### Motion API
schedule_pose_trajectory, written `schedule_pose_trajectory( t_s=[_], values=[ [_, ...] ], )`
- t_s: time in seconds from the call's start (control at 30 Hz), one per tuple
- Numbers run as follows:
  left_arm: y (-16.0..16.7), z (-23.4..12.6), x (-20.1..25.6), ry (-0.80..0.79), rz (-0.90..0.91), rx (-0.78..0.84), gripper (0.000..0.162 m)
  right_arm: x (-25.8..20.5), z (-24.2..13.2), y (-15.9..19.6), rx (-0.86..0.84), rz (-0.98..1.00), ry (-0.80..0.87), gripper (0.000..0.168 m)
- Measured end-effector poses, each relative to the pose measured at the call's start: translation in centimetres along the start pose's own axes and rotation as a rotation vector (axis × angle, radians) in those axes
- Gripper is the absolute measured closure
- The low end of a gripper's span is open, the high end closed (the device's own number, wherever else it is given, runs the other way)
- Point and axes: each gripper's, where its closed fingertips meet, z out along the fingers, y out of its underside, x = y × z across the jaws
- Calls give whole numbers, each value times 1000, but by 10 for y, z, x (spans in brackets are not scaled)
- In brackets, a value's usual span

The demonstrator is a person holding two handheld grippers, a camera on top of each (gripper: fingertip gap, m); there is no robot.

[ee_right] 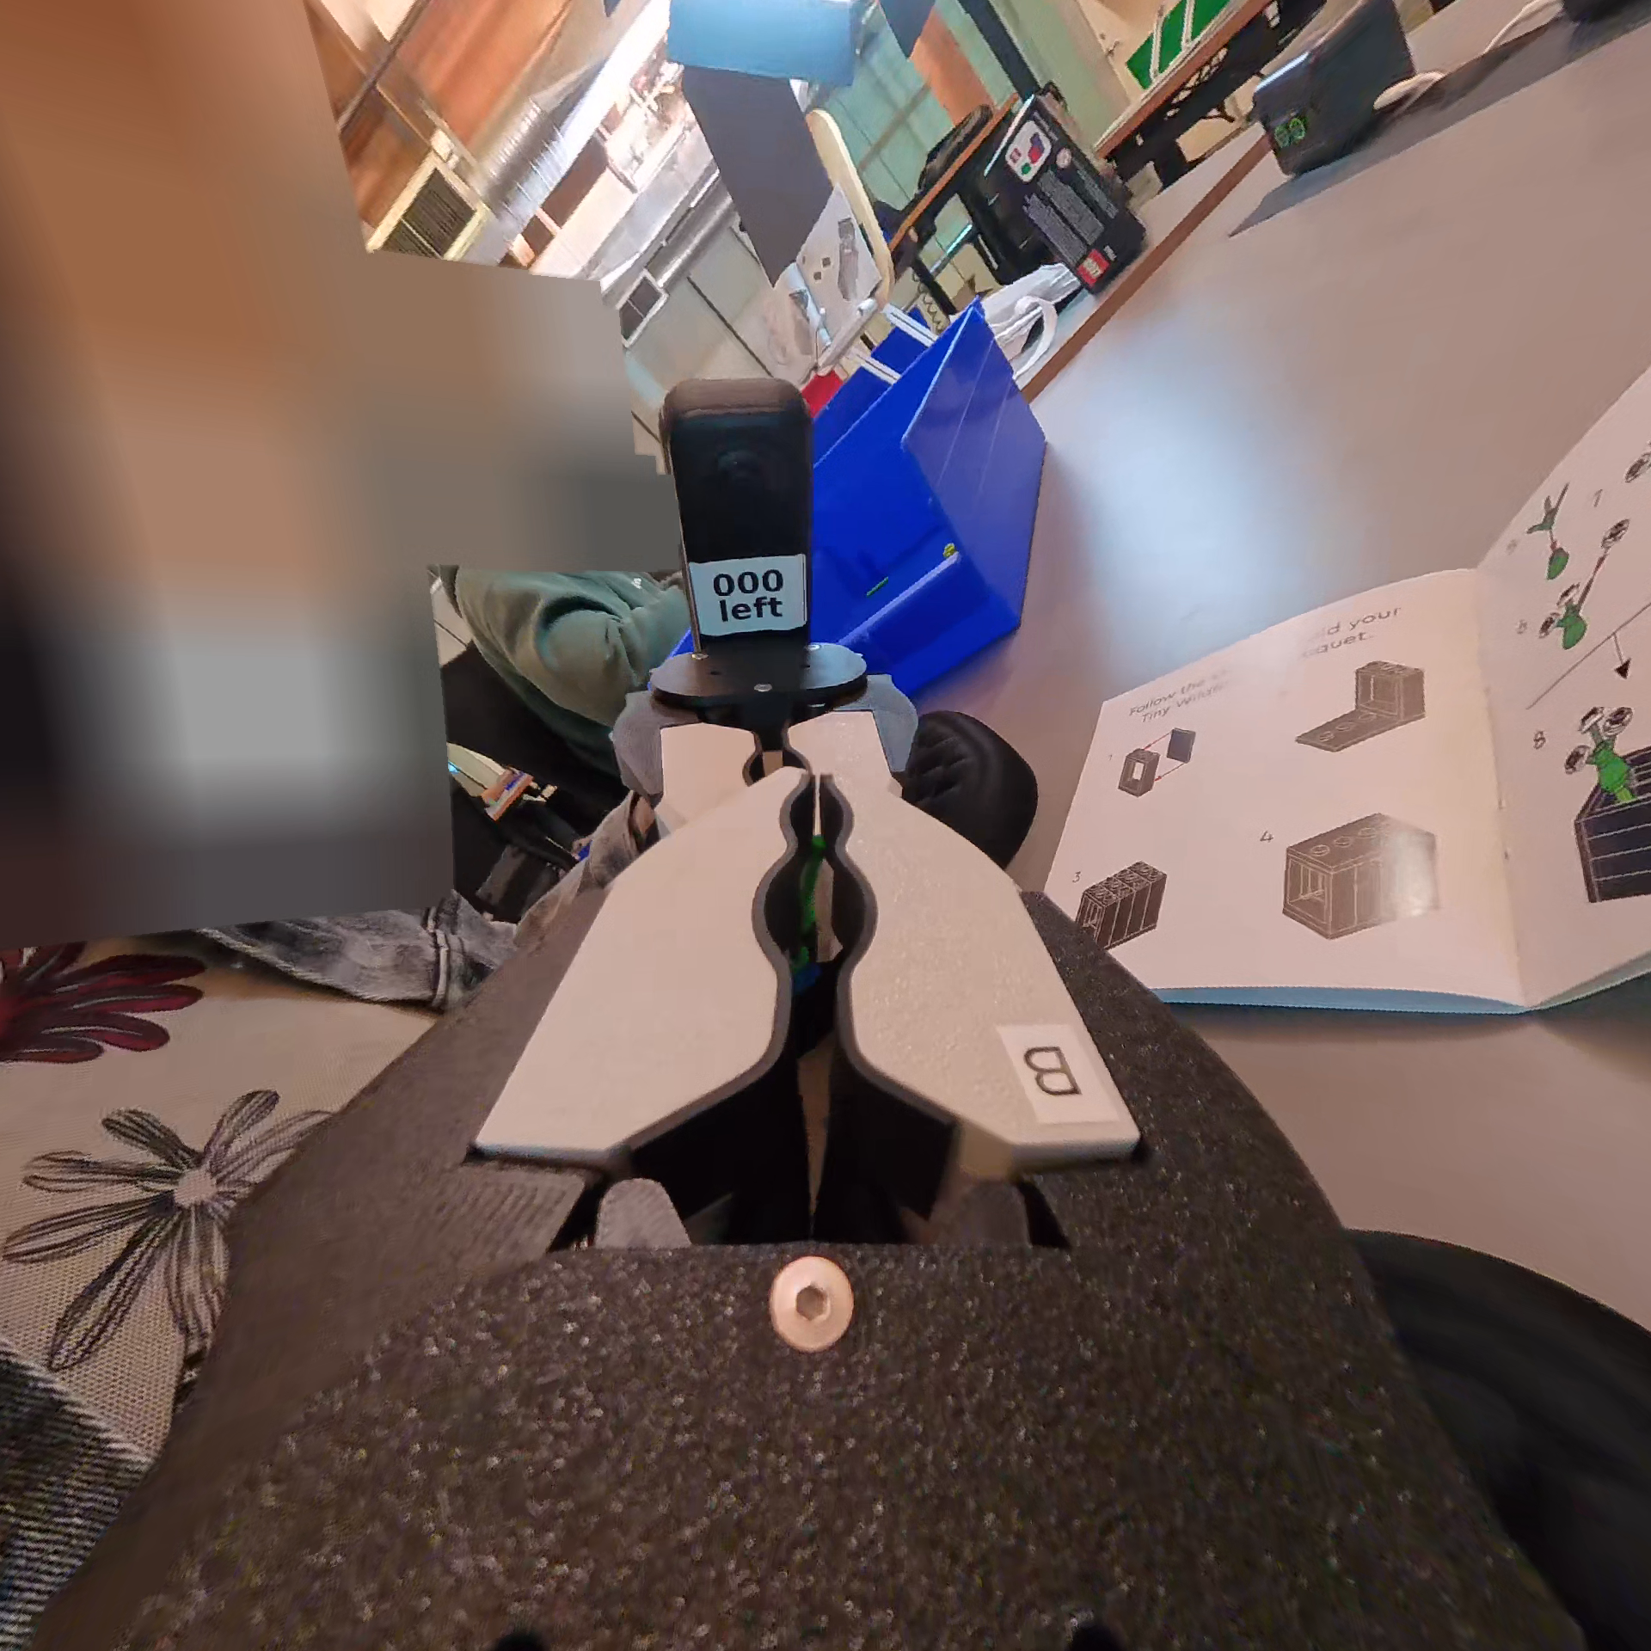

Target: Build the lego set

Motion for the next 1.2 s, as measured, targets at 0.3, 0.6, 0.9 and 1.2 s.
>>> schedule_pose_trajectory(
  t_s=[0.3,0.6,0.9,1.2],
  values=[
    [-1,0,4,2,35,3,159,-17,-19,-21,44,50,-117,124],
    [2,4,6,-36,94,-24,159,-14,-26,4,-170,-153,-8,147],
    [-2,4,10,-70,157,-2,156,-16,-24,0,-112,-199,-21,165],
    [-11,2,11,-215,327,30,143,-24,-27,-12,-27,-226,-22,165]
  ],
)
